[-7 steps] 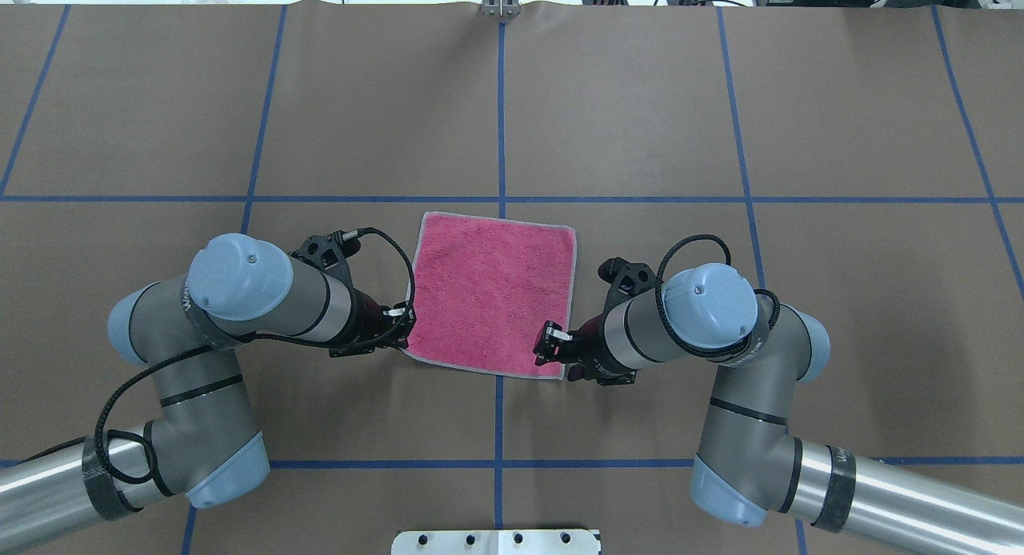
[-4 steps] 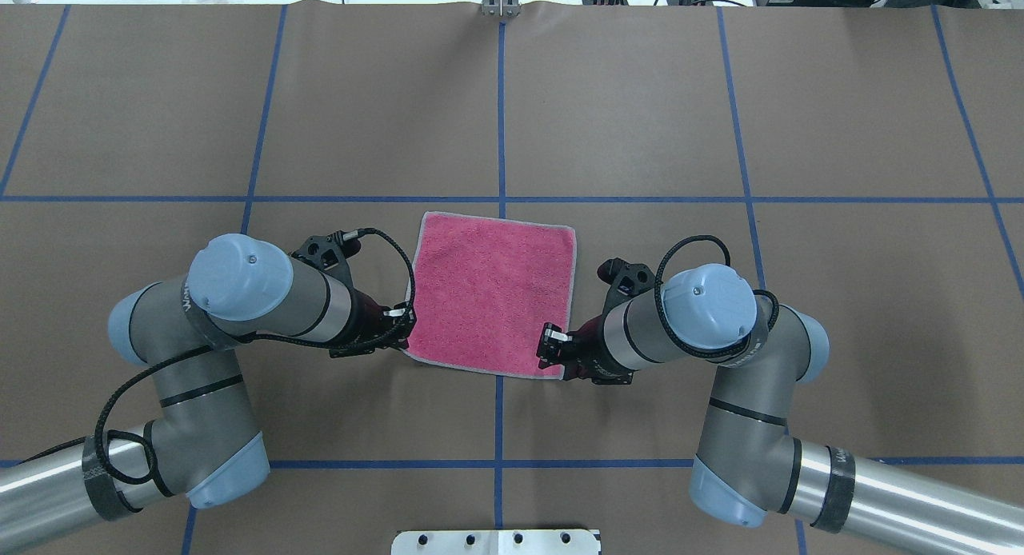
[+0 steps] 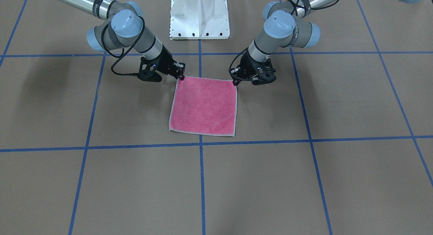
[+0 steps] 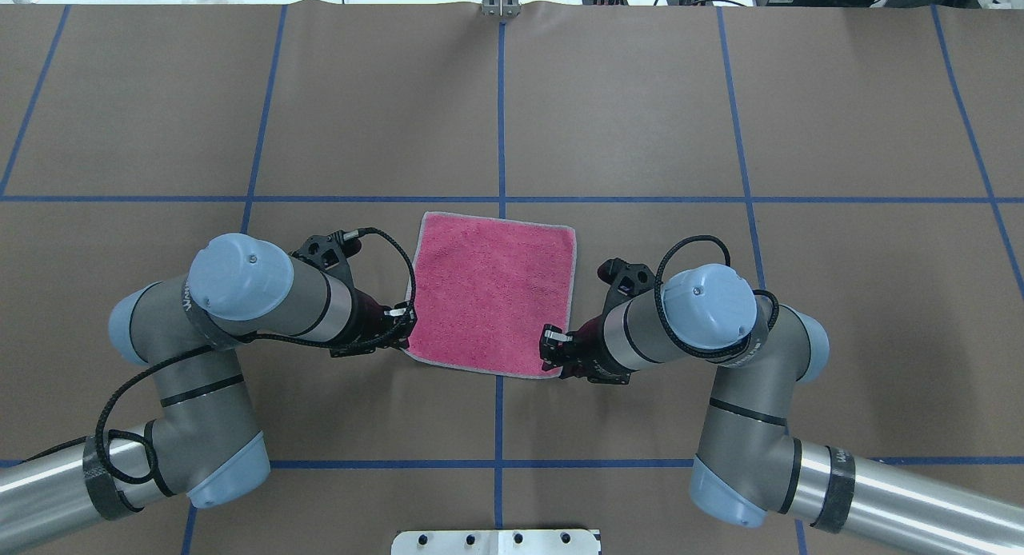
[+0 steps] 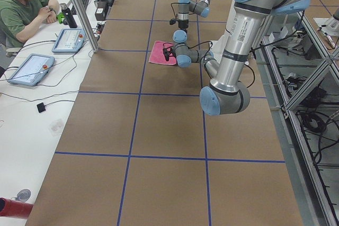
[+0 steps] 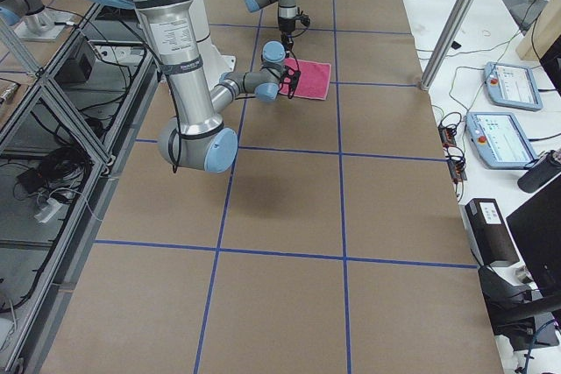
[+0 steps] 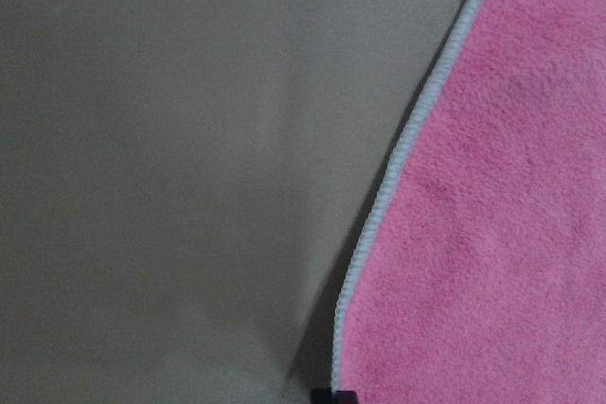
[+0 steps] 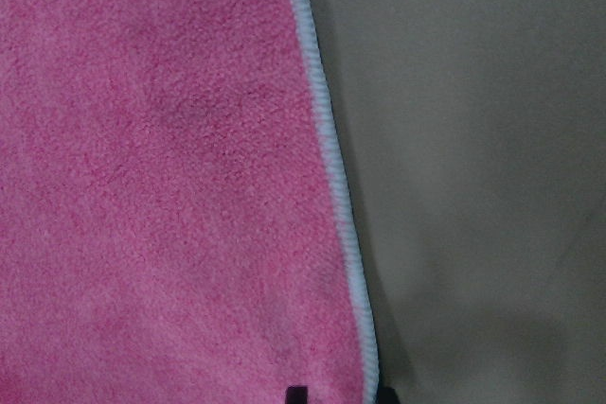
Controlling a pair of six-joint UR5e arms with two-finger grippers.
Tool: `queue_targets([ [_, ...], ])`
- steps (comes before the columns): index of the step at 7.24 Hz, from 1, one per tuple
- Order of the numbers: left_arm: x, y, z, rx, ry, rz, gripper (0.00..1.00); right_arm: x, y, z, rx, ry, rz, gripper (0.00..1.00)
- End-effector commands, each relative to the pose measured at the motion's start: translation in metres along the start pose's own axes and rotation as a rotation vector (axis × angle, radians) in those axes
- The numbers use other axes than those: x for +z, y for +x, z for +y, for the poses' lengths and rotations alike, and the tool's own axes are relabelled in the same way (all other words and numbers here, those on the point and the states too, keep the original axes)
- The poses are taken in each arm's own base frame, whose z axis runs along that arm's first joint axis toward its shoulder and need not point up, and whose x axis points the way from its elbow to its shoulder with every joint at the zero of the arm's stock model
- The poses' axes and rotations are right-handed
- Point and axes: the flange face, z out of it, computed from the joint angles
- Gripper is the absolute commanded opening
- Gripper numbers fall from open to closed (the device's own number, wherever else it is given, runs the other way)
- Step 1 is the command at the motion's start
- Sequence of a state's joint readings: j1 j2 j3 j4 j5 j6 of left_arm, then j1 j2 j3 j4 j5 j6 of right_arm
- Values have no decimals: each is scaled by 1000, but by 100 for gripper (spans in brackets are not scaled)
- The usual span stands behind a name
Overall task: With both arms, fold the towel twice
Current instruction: 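Close both grippers on the towel's near corners, then lift the near edge with both grippers and carry it away from the robot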
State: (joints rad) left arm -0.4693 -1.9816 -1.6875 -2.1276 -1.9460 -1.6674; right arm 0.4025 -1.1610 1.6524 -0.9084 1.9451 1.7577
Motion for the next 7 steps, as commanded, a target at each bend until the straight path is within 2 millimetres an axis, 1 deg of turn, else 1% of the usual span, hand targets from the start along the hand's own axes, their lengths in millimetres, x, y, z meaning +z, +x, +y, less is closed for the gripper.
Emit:
queue_targets([
  [1, -4, 5, -1, 1, 3, 10, 0, -4, -2, 0, -2, 1, -9, 3],
  [2, -7, 5, -5, -1, 9, 13, 0, -7, -4, 0, -3, 2, -15, 0],
  [3, -8, 6, -8, -3, 13, 14, 0, -16, -10, 0, -8, 4, -35, 0],
  [4, -13, 7, -15, -10, 22, 19, 0, -26, -14, -3, -10, 11, -53, 0],
  [5, -18, 16, -19, -13, 32, 31, 0, -33, -14, -11, -5, 26, -60, 0],
  [6, -25, 27, -25, -16, 44, 48, 0, -41, -15, -24, 7, 46, -66, 0],
  [7, -27, 29, -28, -20, 48, 51, 0, -46, -16, -33, 30, 62, -72, 0],
])
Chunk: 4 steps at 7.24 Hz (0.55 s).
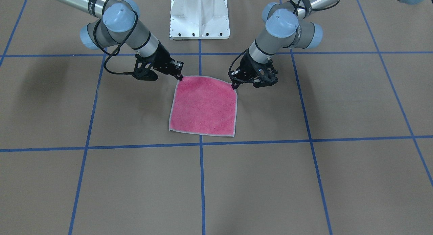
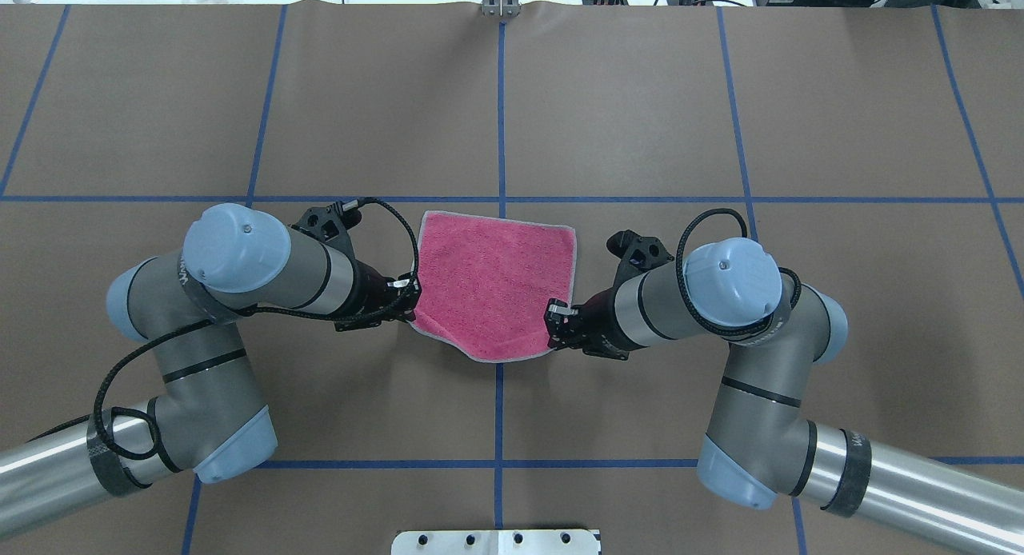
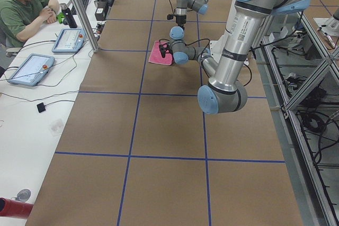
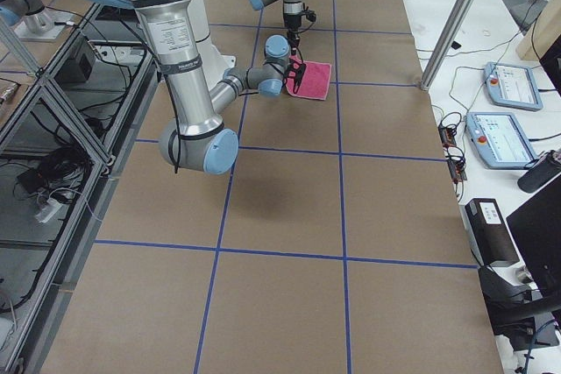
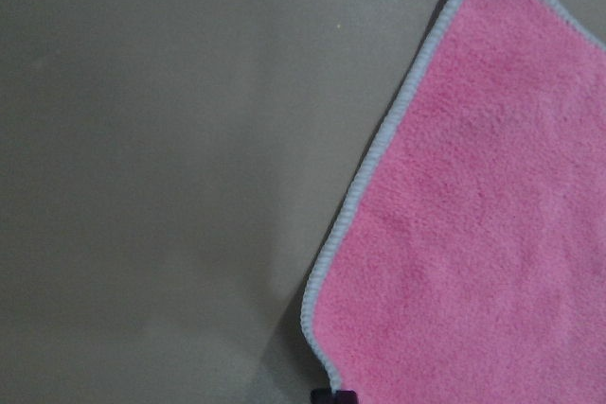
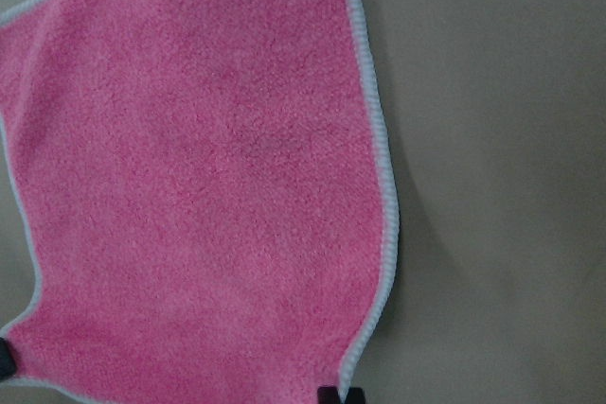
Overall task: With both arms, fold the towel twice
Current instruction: 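Lift the near edge with both grippers and carry it away from the robot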
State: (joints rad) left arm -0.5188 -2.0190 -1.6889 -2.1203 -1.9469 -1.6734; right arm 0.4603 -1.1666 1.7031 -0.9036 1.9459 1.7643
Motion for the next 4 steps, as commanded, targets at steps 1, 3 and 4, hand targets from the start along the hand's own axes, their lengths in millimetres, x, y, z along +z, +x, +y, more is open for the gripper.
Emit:
queue_targets([
  [1, -11, 14, -14, -10, 22, 23, 0, -12, -3, -22, 27, 36, -12, 0],
  [3, -22, 17, -33, -25, 52, 32, 0, -17, -5, -34, 34, 57, -19, 0],
  [4, -24, 16, -44, -36, 67, 31, 0, -21, -4, -41, 40, 68, -20, 0],
])
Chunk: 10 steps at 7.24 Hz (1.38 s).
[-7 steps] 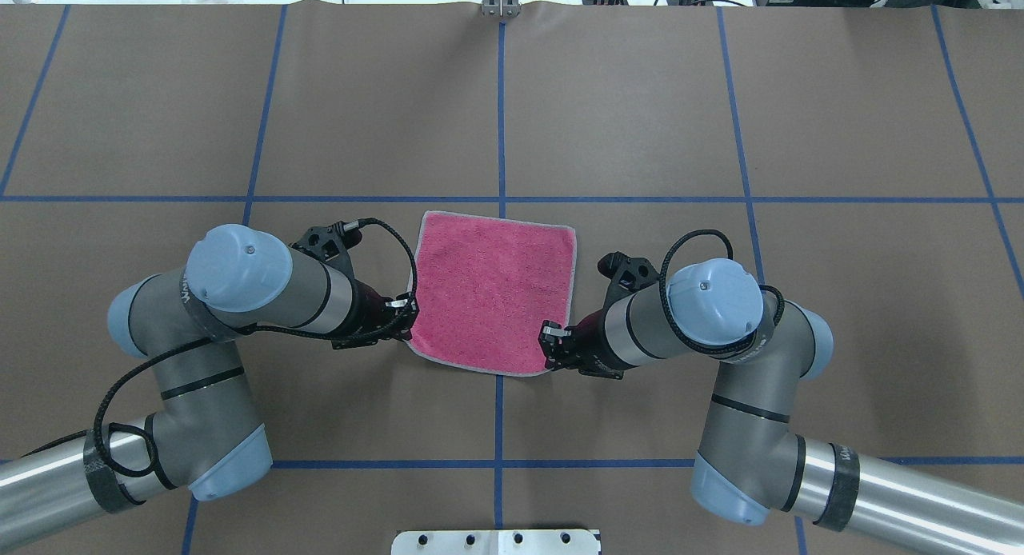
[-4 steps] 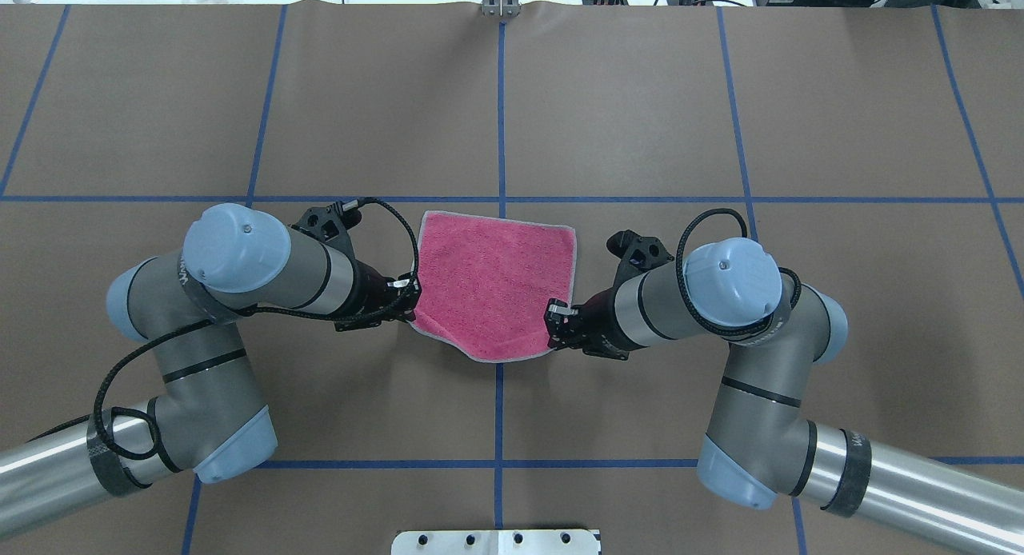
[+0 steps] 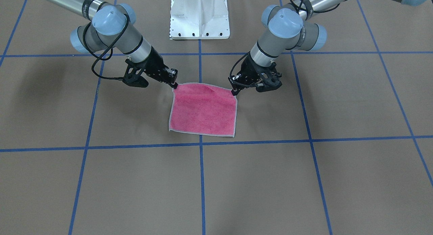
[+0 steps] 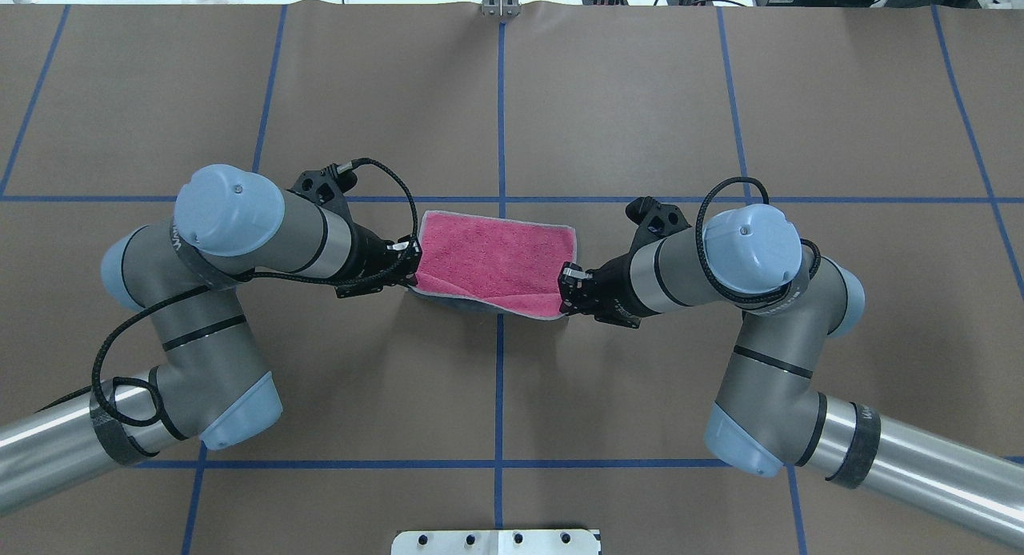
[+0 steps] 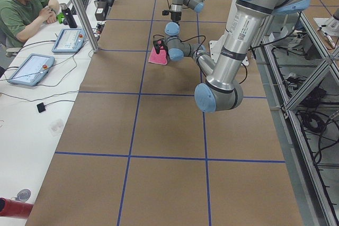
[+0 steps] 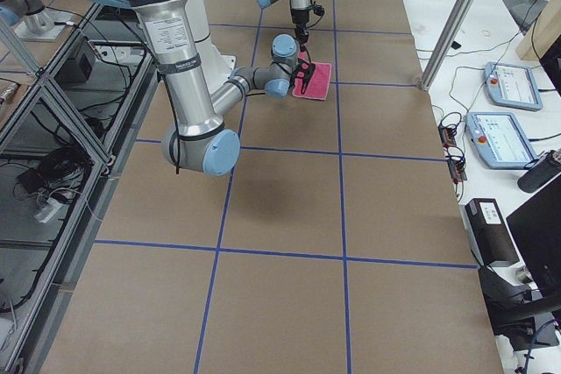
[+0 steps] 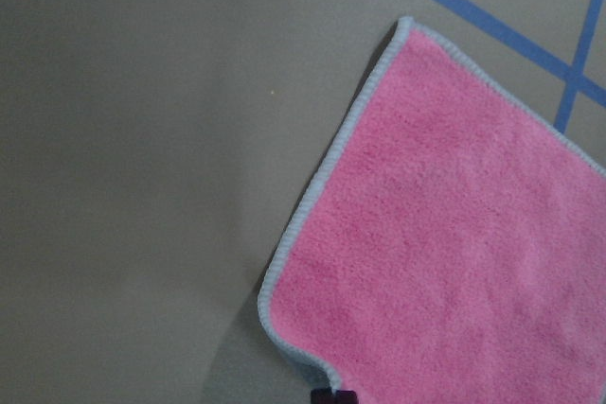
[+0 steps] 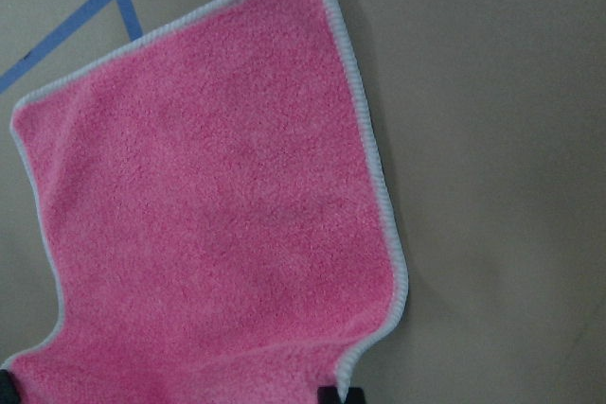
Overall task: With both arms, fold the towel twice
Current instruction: 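Lift the near edge with both grippers and carry it away from the robot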
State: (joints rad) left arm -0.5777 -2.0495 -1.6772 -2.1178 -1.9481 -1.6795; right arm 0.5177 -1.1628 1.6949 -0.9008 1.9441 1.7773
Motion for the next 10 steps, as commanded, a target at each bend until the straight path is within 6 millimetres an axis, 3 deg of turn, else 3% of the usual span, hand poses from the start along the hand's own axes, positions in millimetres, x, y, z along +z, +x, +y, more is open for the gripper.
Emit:
queue_targets([
  [1, -2, -3, -19, -21, 26, -8, 0, -4, 0, -14, 8, 25, -1, 0],
  [5, 16, 28, -25, -46, 27, -3, 0, -3, -23, -49, 25, 75, -13, 0],
  [7, 13, 30, -28, -47, 32, 1, 0, 10, -32, -65, 35, 93, 1, 0],
  [10, 16, 26, -32, -54, 36, -8, 0, -1, -37, -85, 52, 124, -11, 0],
])
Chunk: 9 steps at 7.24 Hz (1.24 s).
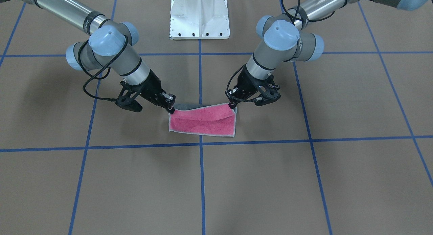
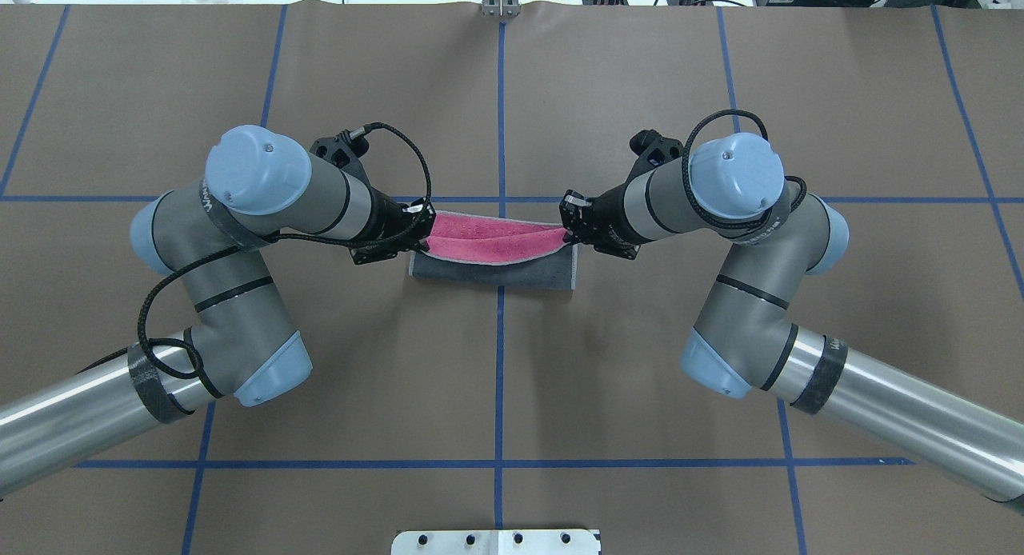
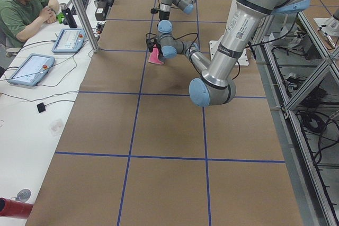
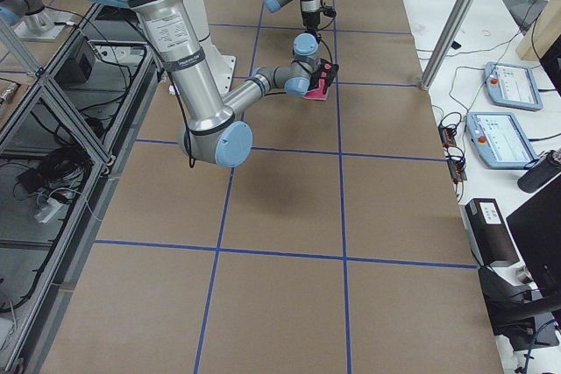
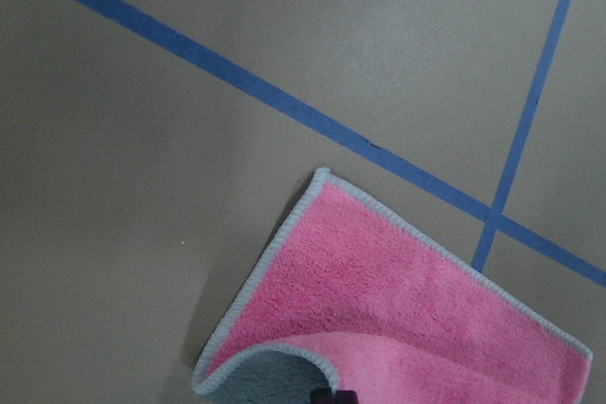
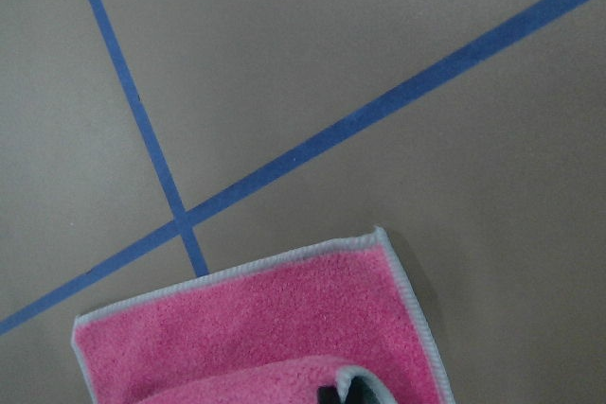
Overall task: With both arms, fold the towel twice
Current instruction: 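Lay the held edge over the far edge with both grippers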
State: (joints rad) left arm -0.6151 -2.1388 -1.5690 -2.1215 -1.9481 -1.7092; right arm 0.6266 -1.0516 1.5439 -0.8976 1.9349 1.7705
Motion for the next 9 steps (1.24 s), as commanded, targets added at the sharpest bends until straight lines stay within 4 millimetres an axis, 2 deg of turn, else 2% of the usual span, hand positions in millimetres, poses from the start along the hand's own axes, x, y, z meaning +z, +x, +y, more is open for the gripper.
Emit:
queue_targets([
  [1, 2, -3, -7, -8, 8, -8, 0, -6, -5, -11, 7, 17, -9, 0],
  [4, -1, -4, -16, -18, 21, -9, 0, 5, -12, -14, 10, 19, 2, 0],
  [9, 12, -1, -20, -22, 23, -22, 0, 10, -7, -17, 13, 21, 13, 0],
])
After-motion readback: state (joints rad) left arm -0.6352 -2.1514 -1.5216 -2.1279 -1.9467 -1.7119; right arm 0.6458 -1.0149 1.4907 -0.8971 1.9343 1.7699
